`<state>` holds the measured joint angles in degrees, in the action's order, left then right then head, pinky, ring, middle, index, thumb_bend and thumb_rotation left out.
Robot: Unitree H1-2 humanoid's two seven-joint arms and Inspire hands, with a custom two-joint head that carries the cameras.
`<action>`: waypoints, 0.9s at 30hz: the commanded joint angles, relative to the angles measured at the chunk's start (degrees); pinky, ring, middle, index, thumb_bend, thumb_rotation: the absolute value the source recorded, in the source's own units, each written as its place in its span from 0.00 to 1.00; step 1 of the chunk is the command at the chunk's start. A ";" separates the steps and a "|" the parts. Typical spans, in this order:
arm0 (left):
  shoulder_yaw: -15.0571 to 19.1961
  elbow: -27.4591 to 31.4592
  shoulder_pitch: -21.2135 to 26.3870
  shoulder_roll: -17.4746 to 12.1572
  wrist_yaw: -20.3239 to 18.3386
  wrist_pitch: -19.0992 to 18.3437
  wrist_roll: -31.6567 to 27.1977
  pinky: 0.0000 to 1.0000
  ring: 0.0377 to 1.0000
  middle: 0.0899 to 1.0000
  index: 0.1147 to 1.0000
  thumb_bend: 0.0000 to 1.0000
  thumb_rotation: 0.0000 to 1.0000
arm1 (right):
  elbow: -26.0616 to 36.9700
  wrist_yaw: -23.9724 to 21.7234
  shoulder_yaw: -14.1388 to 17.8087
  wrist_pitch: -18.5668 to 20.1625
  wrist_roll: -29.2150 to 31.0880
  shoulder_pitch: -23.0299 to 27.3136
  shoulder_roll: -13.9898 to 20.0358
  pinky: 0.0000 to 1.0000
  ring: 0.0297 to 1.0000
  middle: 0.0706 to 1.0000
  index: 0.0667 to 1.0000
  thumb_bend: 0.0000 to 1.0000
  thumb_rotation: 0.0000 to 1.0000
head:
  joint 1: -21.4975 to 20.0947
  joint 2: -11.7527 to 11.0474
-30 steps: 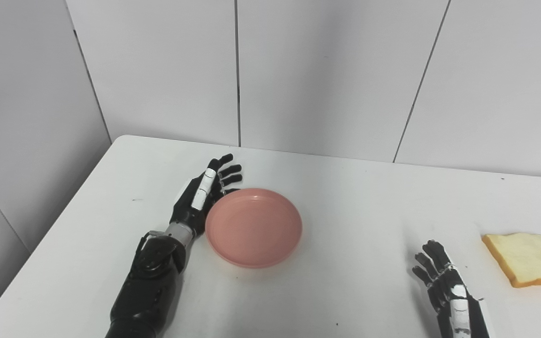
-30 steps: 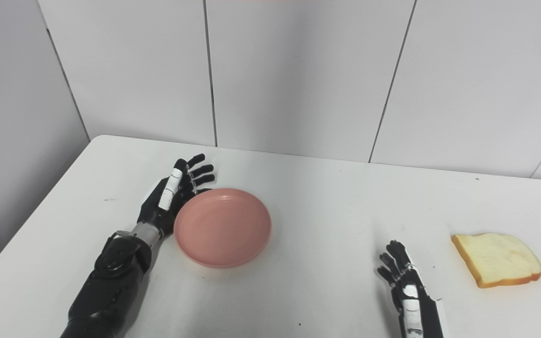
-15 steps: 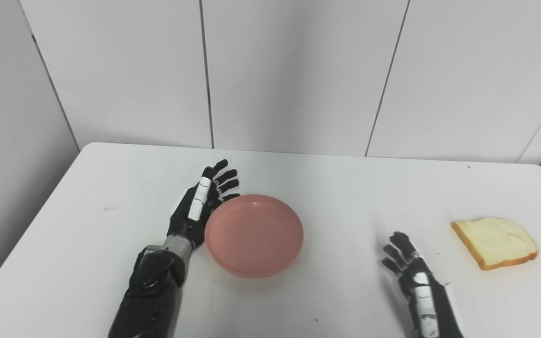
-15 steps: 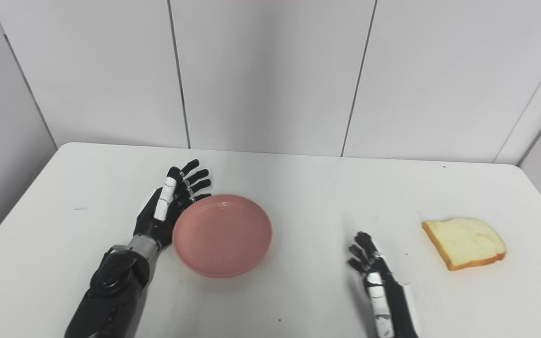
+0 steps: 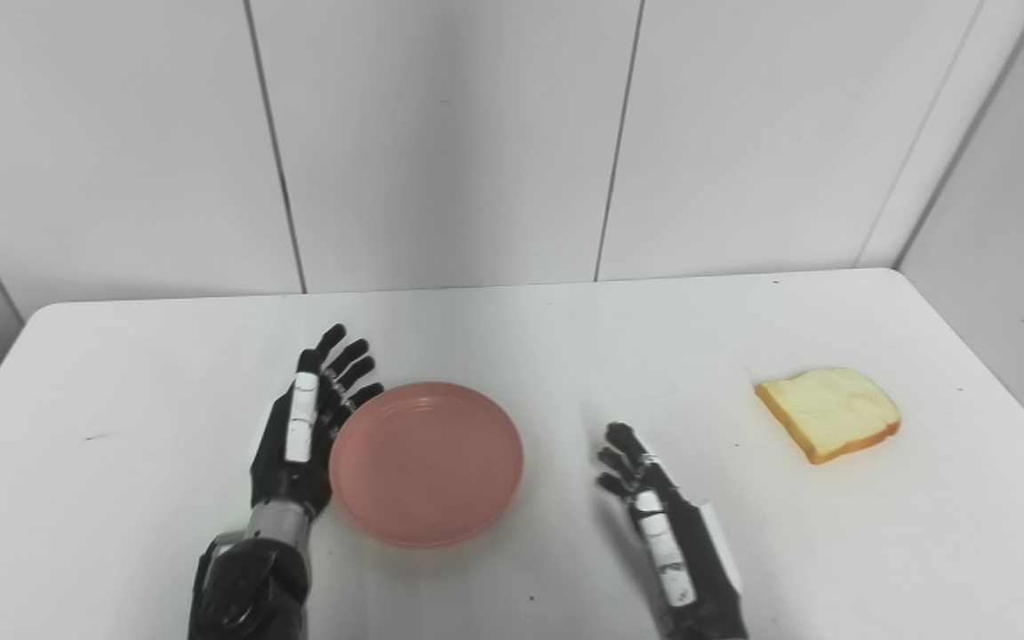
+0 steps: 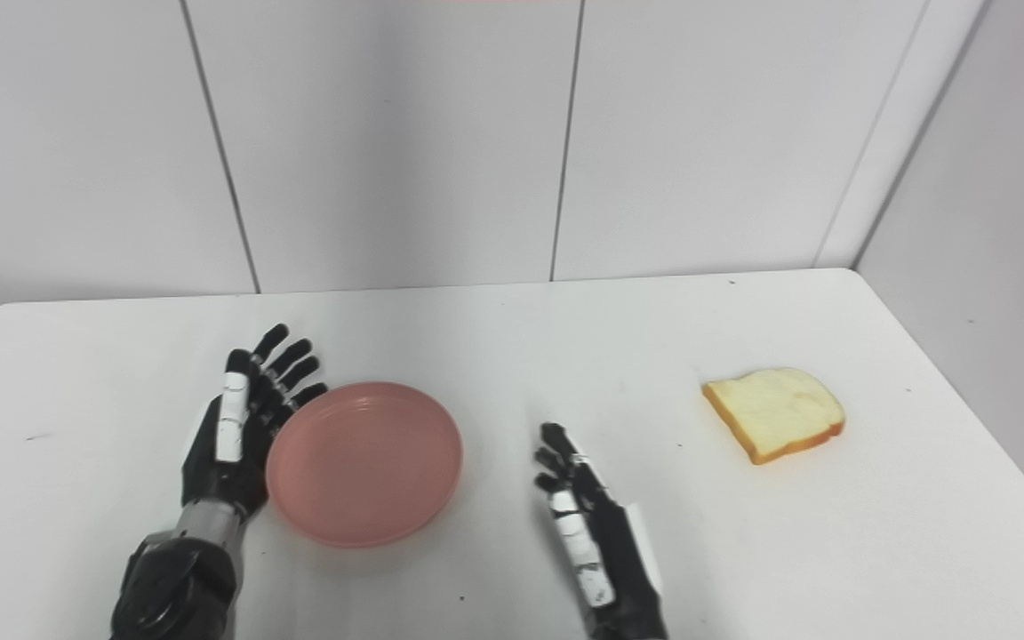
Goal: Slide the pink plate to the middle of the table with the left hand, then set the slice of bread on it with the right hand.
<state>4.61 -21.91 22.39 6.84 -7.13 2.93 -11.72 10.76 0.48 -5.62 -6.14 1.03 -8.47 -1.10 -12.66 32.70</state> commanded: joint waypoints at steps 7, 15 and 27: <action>-0.18 2.39 -1.20 1.29 1.84 -4.68 -1.32 0.76 0.85 0.85 0.86 0.88 0.88 | -1.72 2.42 -3.02 0.42 -2.86 -4.26 -4.37 0.88 0.90 0.93 0.90 0.83 1.00 | -5.14 -0.35; 0.23 2.69 -1.35 0.25 0.81 -5.81 -2.81 0.80 0.87 0.86 0.88 0.87 0.88 | -2.45 3.60 -3.49 -0.33 -3.76 -4.10 -4.66 0.88 0.90 0.93 0.90 0.83 1.00 | -6.35 -0.52; -0.01 2.73 0.06 -2.17 0.65 -5.15 -1.83 0.79 0.88 0.86 0.87 0.89 0.88 | 5.07 6.97 1.65 -4.58 -8.10 -1.30 -0.32 0.84 0.88 0.89 0.89 0.83 1.00 | -7.17 -1.05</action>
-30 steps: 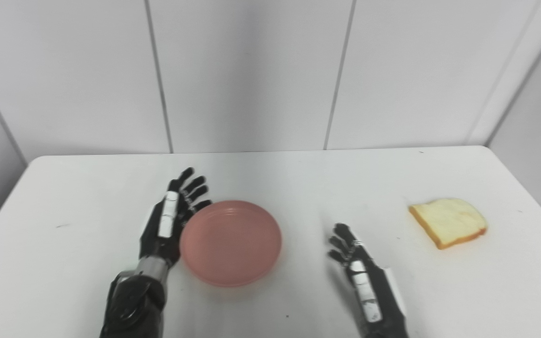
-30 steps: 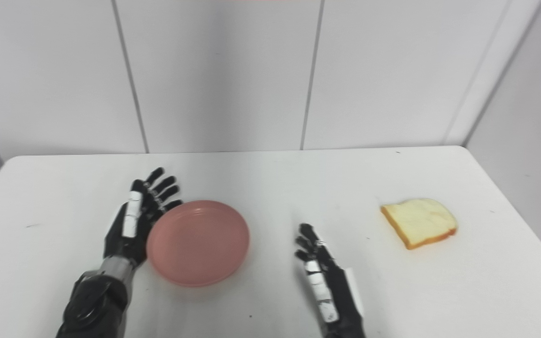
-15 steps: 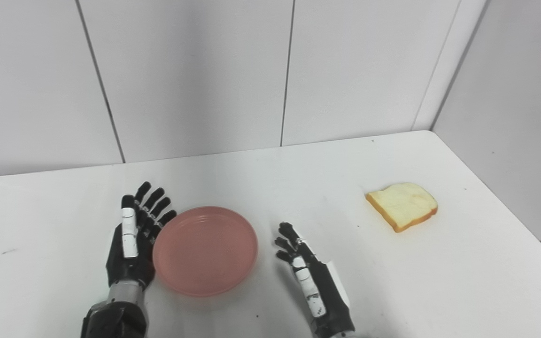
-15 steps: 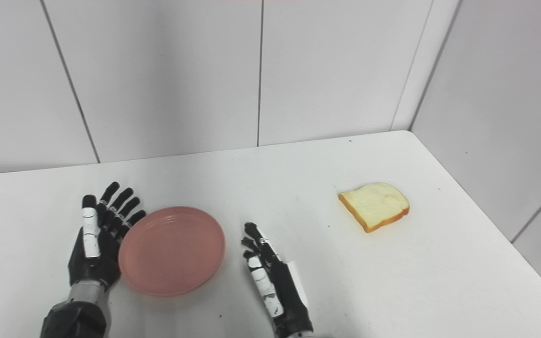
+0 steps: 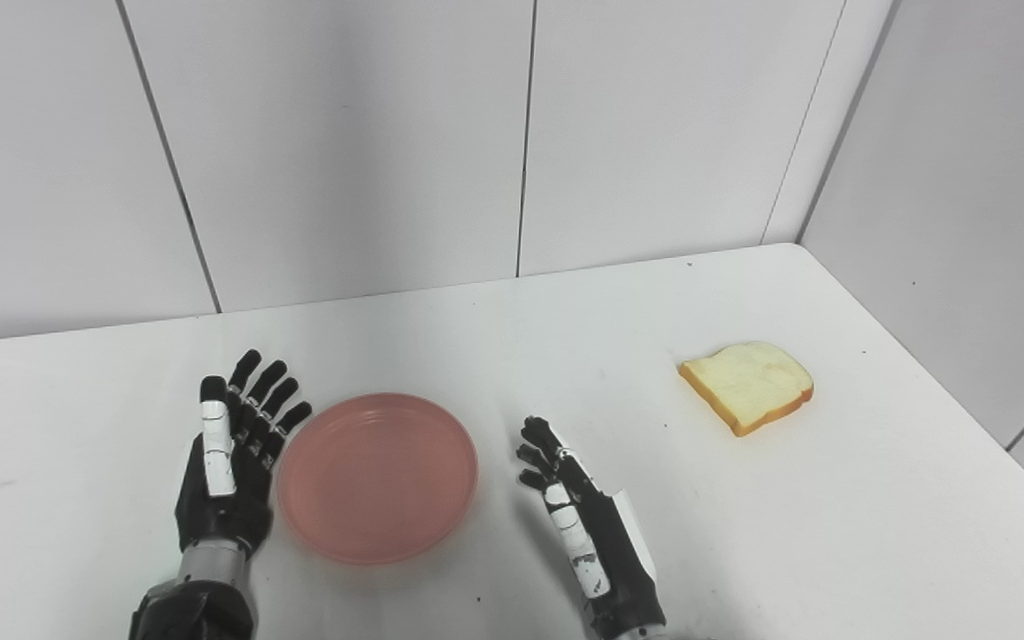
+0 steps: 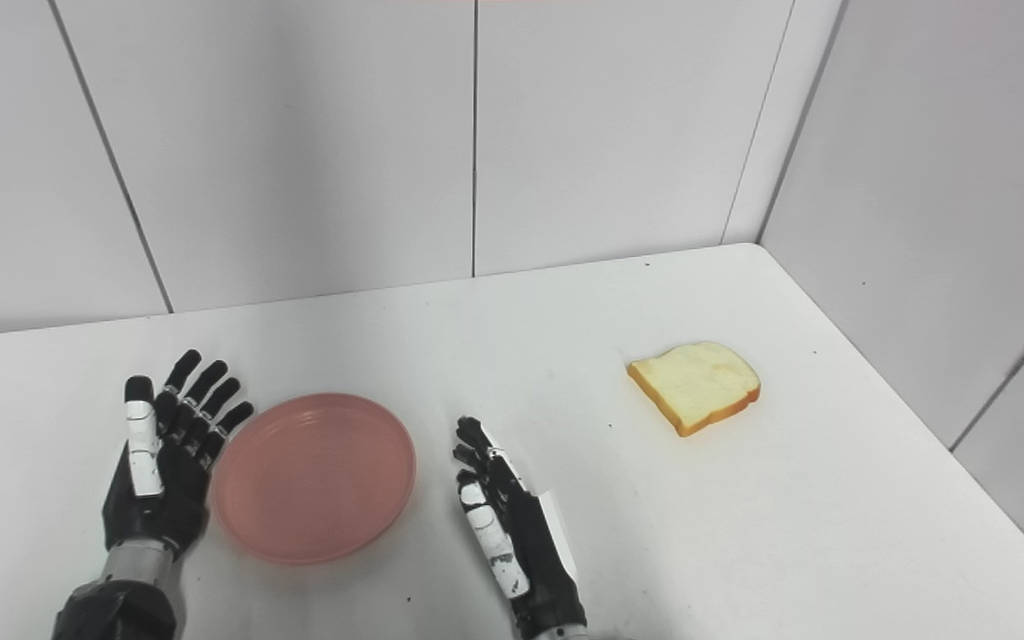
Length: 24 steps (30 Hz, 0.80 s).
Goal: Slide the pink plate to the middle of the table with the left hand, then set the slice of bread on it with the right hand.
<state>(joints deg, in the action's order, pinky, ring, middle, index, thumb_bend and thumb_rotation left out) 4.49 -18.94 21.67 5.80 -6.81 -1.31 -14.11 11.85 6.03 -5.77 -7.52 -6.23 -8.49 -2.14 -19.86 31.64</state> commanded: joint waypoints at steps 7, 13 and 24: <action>-0.06 -1.04 1.22 -1.08 0.44 -0.80 0.10 0.82 0.88 0.87 0.87 0.86 0.88 | 11.95 -3.59 7.08 -0.96 -7.41 3.37 10.89 0.83 0.86 0.86 0.92 0.75 1.00 | -1.13 -0.56; -0.85 -1.79 1.12 -0.77 0.37 -0.08 0.94 0.80 0.88 0.87 0.88 0.86 0.89 | 13.72 -6.80 12.84 1.32 -10.44 7.75 21.92 0.82 0.83 0.83 0.89 0.79 0.99 | -1.33 -0.69; -1.01 -2.50 0.88 -0.44 0.79 0.49 1.36 0.78 0.87 0.86 0.87 0.86 0.88 | 8.14 -16.01 17.51 3.27 -18.52 13.36 42.82 0.80 0.90 0.93 0.95 0.89 0.90 | -0.57 -0.87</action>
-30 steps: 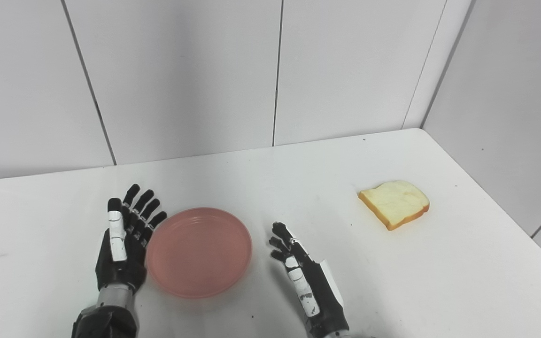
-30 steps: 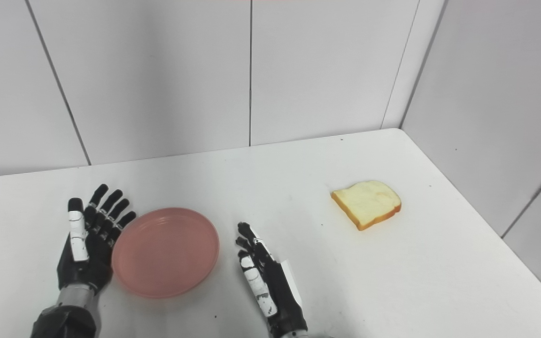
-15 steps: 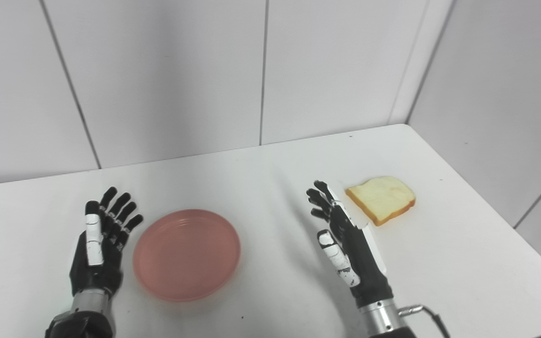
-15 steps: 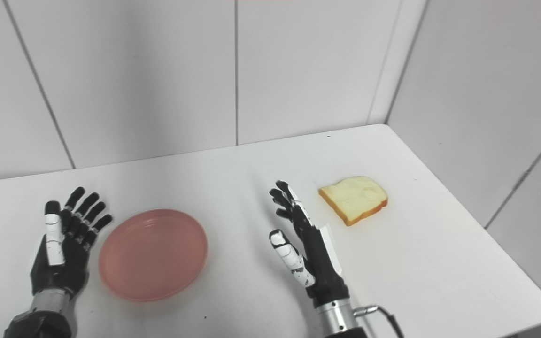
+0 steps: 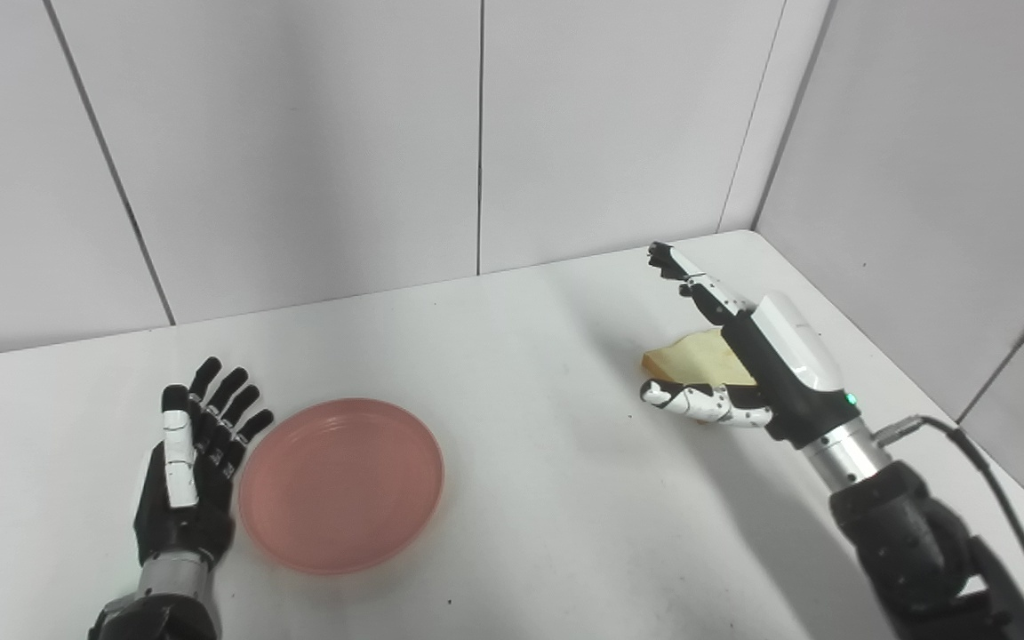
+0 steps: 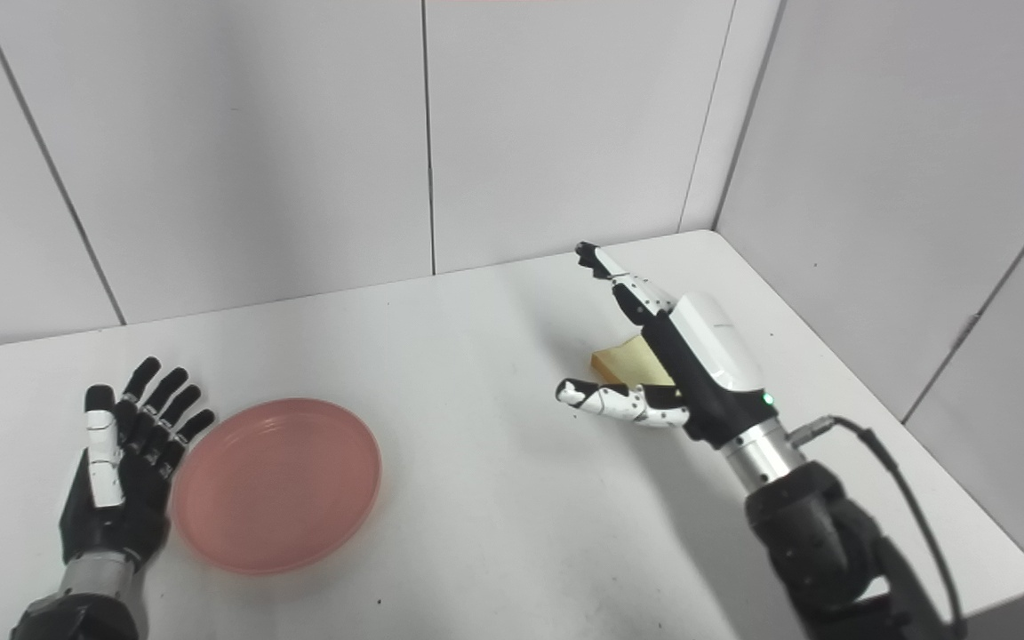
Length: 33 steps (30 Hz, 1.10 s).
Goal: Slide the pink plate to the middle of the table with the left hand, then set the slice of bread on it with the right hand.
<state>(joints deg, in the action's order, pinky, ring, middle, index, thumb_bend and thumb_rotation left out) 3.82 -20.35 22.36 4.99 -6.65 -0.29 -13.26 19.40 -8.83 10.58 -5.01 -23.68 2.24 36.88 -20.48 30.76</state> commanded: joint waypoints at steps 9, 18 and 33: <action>-0.29 -0.09 -0.48 1.59 1.78 -1.49 0.40 0.78 0.85 0.84 0.84 0.89 0.84 | -11.09 -4.61 -1.66 -3.34 -6.63 9.93 14.44 0.80 0.88 0.90 0.91 0.98 0.78 | 0.95 0.12; -0.57 -0.04 -0.65 1.71 2.19 -1.59 1.04 0.76 0.84 0.83 0.84 0.89 0.85 | -20.23 -11.04 -9.92 -6.24 -11.73 18.14 21.42 0.88 0.89 0.91 0.93 1.00 0.51 | 0.99 0.19; -0.47 -0.09 -0.79 2.03 1.78 -1.83 0.89 0.79 0.85 0.85 0.85 0.89 0.85 | -23.50 -28.12 -17.58 1.54 -14.98 25.40 22.42 0.82 0.92 0.96 1.00 1.00 0.25 | 1.60 0.13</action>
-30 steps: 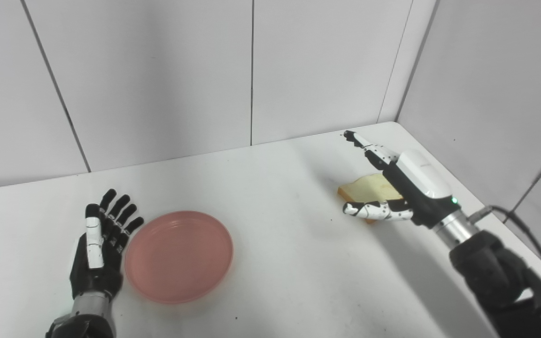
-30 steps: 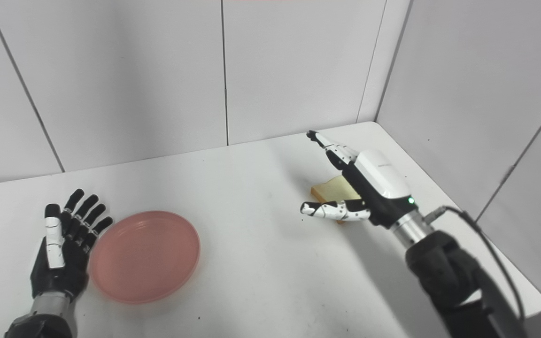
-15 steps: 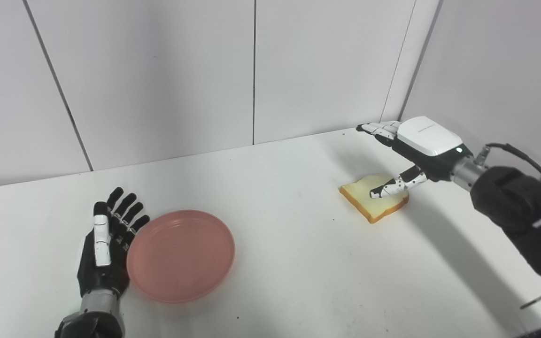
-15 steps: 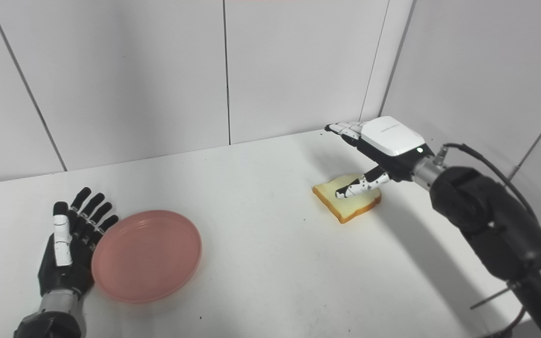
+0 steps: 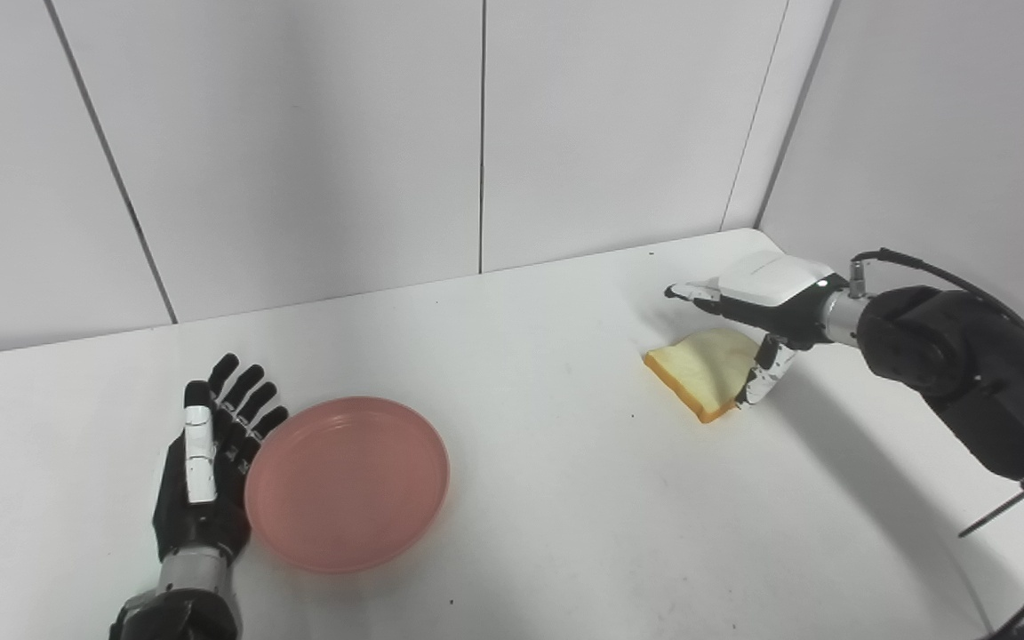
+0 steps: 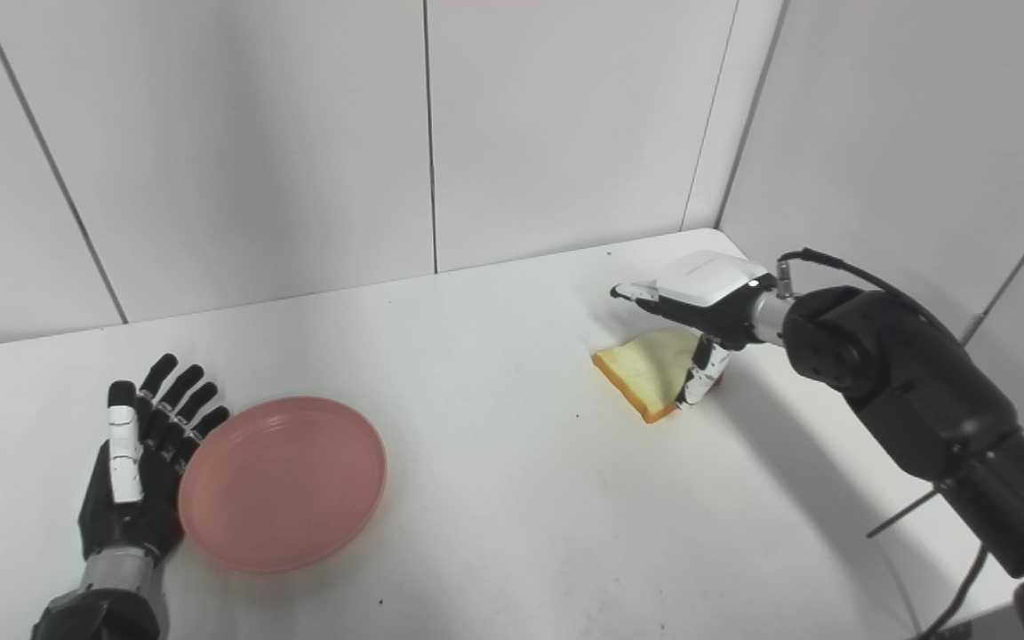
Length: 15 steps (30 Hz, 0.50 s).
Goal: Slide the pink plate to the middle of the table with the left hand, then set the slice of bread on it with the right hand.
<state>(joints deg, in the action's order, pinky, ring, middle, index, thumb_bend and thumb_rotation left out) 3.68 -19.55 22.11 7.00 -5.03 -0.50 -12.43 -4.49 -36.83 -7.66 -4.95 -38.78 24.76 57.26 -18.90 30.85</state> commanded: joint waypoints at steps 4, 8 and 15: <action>-0.32 -1.10 -0.58 0.08 0.32 -1.64 0.10 0.79 0.85 0.84 0.85 0.89 0.85 | -0.40 -0.56 -0.26 0.33 -0.34 4.12 1.68 0.79 0.90 0.95 0.99 1.00 0.27 | 0.01 0.10; -0.30 -1.33 -0.54 0.12 0.37 -1.53 0.12 0.79 0.85 0.84 0.85 0.89 0.84 | -0.99 -1.61 -1.42 -0.07 -0.24 5.40 1.78 0.79 0.89 0.94 1.00 1.00 0.28 | 0.06 0.08; -0.34 -1.65 -0.42 0.15 0.44 -1.28 0.29 0.79 0.85 0.84 0.85 0.89 0.85 | -0.28 -7.03 -2.78 0.93 0.88 7.84 2.32 0.82 0.91 0.95 1.00 1.00 0.25 | 0.22 0.09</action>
<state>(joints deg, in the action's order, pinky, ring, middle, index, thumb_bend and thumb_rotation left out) 3.60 -19.71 22.16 7.03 -5.04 -0.48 -12.42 -5.77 -43.20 -11.21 -4.96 -38.39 29.50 57.13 -18.81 30.94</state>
